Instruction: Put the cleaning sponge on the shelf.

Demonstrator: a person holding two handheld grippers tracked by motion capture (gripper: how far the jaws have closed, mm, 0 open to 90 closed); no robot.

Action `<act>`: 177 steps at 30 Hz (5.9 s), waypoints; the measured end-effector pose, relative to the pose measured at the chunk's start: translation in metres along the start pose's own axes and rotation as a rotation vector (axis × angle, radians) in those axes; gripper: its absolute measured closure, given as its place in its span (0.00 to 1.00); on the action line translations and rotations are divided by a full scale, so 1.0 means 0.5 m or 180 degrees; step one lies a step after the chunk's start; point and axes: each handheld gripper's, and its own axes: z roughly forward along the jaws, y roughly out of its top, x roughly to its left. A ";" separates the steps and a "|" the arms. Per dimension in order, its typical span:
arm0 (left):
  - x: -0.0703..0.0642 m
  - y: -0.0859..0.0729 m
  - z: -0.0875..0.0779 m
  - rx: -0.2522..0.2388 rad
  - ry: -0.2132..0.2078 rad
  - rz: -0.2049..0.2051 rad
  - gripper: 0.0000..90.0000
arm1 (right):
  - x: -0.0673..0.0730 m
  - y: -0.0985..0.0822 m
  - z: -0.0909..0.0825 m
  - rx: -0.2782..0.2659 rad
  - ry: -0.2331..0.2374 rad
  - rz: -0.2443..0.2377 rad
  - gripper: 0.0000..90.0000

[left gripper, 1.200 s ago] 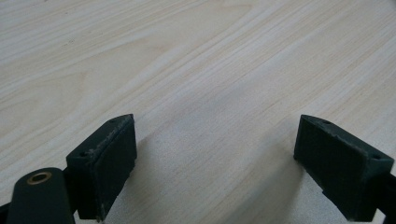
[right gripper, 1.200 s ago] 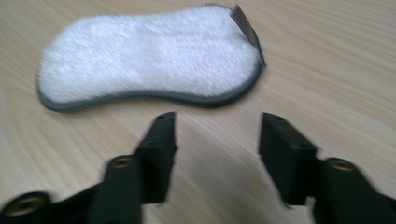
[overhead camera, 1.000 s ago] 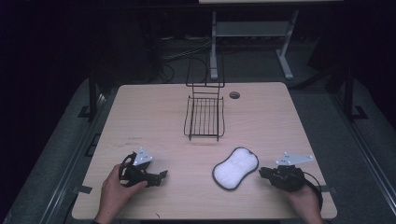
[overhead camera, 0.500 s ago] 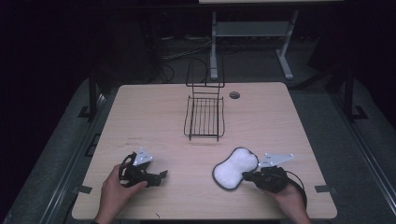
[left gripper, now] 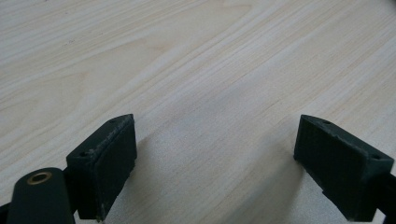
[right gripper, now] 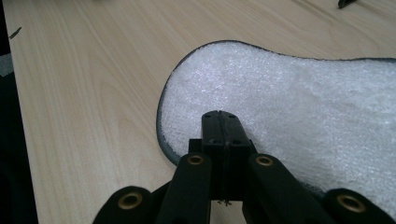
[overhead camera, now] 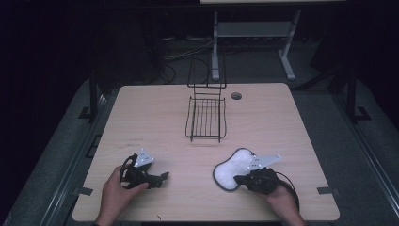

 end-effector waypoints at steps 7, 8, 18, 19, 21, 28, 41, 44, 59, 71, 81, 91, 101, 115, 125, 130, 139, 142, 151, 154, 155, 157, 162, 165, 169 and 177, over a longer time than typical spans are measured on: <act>0.000 0.000 0.000 -0.0003 -0.0001 -0.0003 0.14 | -0.001 0.013 0.015 -0.0009 0.0007 -0.0028 1.00; 0.000 0.000 0.000 -0.0003 -0.0001 -0.0003 0.14 | -0.001 0.013 0.015 -0.0009 0.0007 -0.0028 1.00; 0.000 0.000 0.000 -0.0003 0.0000 -0.0001 0.14 | 0.001 0.039 0.046 -0.0034 0.0054 -0.0063 1.00; 0.000 0.000 0.000 -0.0002 0.0000 -0.0001 0.14 | 0.001 0.042 0.050 -0.0033 0.0062 -0.0074 1.00; 0.000 0.000 0.000 -0.0003 0.0000 -0.0001 0.14 | 0.001 0.049 0.055 -0.0034 0.0056 -0.0104 1.00; 0.000 0.000 0.000 -0.0002 0.0000 0.0000 0.14 | 0.002 0.071 0.067 -0.0075 0.0048 -0.0163 1.00; 0.000 0.000 0.000 -0.0002 -0.0001 0.0005 0.14 | -0.062 0.050 -0.020 -0.0251 -0.0311 0.0025 1.00; 0.000 0.000 0.000 -0.0002 -0.0001 0.0004 0.14 | -0.078 0.039 -0.034 -0.0232 -0.0372 0.0094 1.00; 0.000 0.000 0.000 -0.0002 0.0000 0.0003 0.14 | -0.105 0.009 -0.022 0.0027 -0.0480 0.0167 1.00; 0.000 0.000 0.000 -0.0002 -0.0001 0.0005 0.14 | -0.075 0.005 -0.024 0.0109 -0.0394 0.0096 1.00; 0.000 0.000 0.000 -0.0004 -0.0001 0.0004 0.14 | -0.039 0.002 -0.024 0.0161 -0.0264 0.0050 1.00; 0.000 0.000 0.000 -0.0002 -0.0001 0.0006 0.14 | 0.000 0.002 -0.015 0.0207 -0.0096 -0.0071 1.00; 0.000 0.000 0.000 -0.0002 -0.0001 0.0006 0.14 | 0.006 0.009 -0.026 0.0076 -0.0080 -0.0047 0.96; 0.000 0.000 0.000 -0.0002 -0.0001 0.0006 0.14 | -0.035 0.030 -0.038 -0.0145 -0.0324 0.0202 0.41; 0.000 0.000 0.000 -0.0003 -0.0002 0.0004 0.14 | -0.061 0.060 -0.016 -0.0007 -0.0297 0.0182 0.15; 0.000 0.000 0.000 -0.0003 -0.0002 0.0004 0.14 | -0.071 0.091 0.004 0.0006 -0.0252 0.0131 0.11; 0.000 0.000 0.000 -0.0003 -0.0003 0.0002 0.14 | -0.060 0.111 0.045 0.0088 -0.0214 0.0059 0.10; 0.000 0.000 0.000 -0.0003 -0.0002 0.0004 0.14 | -0.055 0.110 0.056 0.0159 -0.0201 0.0012 0.10; 0.000 0.000 0.000 -0.0003 -0.0002 0.0004 0.14 | -0.047 0.102 0.085 0.0303 -0.0219 -0.0069 0.10; 0.000 0.000 0.000 -0.0003 -0.0003 0.0004 0.14 | -0.045 0.101 0.094 0.0349 -0.0232 -0.0076 0.10; 0.000 0.000 0.000 -0.0002 -0.0001 0.0005 0.14 | -0.046 0.100 0.096 0.0371 -0.0242 -0.0102 0.10; 0.000 0.000 0.000 -0.0002 -0.0002 0.0005 0.14 | -0.046 0.099 0.099 0.0381 -0.0241 -0.0096 0.10; 0.000 0.000 0.000 -0.0002 -0.0001 0.0005 0.14 | -0.046 0.098 0.102 0.0414 -0.0248 -0.0119 0.10; 0.000 0.000 0.000 -0.0004 -0.0001 0.0004 0.14 | -0.046 0.098 0.105 0.0427 -0.0236 -0.0115 0.11; 0.000 0.000 0.000 -0.0003 -0.0001 0.0001 0.14 | -0.045 0.098 0.105 0.0457 -0.0194 -0.0123 0.15; 0.000 0.000 0.000 -0.0004 -0.0001 0.0004 0.14 | -0.047 0.097 0.106 0.0475 -0.0111 -0.0088 0.19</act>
